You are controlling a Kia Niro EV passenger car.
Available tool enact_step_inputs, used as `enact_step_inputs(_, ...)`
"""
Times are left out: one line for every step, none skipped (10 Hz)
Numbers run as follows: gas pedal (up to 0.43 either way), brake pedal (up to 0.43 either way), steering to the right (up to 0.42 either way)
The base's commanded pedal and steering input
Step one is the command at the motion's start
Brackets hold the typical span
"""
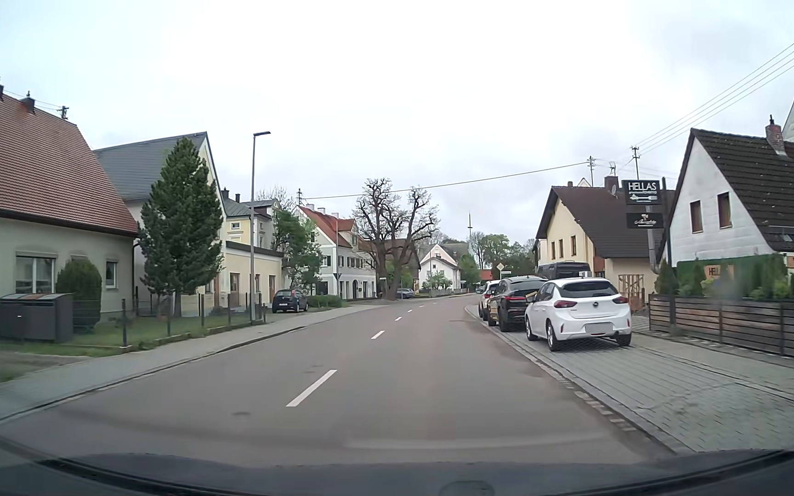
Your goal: Follow the waypoints while adhering to traffic rules and regulations
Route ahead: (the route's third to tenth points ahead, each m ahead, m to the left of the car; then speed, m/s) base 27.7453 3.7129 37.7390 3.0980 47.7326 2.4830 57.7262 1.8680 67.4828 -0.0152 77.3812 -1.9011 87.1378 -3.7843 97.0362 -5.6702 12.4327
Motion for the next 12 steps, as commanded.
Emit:
enact_step_inputs(0.118, 0.0, 0.006)
enact_step_inputs(0.118, 0.0, 0.006)
enact_step_inputs(0.118, 0.0, 0.006)
enact_step_inputs(0.118, 0.0, 0.005)
enact_step_inputs(0.118, 0.0, 0.004)
enact_step_inputs(0.118, 0.0, 0.003)
enact_step_inputs(0.118, 0.0, 0.003)
enact_step_inputs(0.118, 0.0, 0.003)
enact_step_inputs(0.118, 0.0, 0.003)
enact_step_inputs(0.118, 0.0, 0.003)
enact_step_inputs(0.118, 0.0, 0.003)
enact_step_inputs(0.118, 0.0, 0.003)
